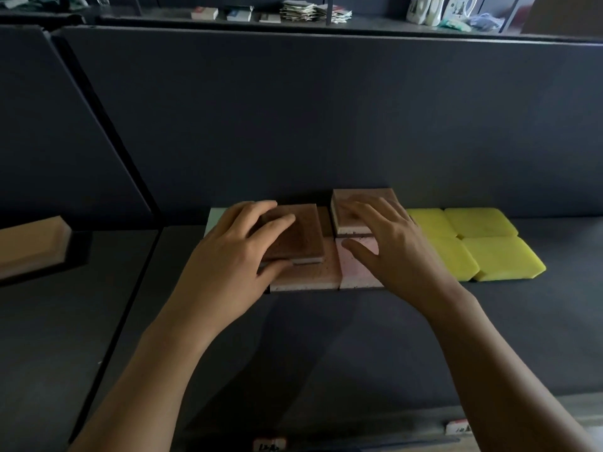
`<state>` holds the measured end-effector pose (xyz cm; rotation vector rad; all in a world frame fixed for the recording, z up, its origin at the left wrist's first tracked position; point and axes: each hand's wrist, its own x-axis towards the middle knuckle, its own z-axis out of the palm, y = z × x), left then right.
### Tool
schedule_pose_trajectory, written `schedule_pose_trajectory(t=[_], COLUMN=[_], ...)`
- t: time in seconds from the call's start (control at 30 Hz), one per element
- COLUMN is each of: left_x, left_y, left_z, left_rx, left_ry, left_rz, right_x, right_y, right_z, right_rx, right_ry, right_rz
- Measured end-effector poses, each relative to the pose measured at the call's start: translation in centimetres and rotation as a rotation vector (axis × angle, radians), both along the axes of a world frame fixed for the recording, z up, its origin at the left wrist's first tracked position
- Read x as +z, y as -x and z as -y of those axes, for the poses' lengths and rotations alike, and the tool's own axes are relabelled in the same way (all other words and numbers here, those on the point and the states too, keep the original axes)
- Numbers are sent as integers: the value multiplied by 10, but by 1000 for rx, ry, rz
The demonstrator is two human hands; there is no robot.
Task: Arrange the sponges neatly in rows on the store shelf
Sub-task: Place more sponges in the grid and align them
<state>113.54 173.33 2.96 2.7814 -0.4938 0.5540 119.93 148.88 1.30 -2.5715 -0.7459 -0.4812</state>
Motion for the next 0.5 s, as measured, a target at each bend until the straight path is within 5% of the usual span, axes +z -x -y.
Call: schedule_pose_trajectory(t=[0.5], left_x=[-12], left_y=[-61], left_z=[28], left_rx=[38], left_ry=[49], left_rz=[-183], right_x=[-10], right_y=[-28], right_z=[5], right_rx=[-93], right_ry=[86], right_rz=[9])
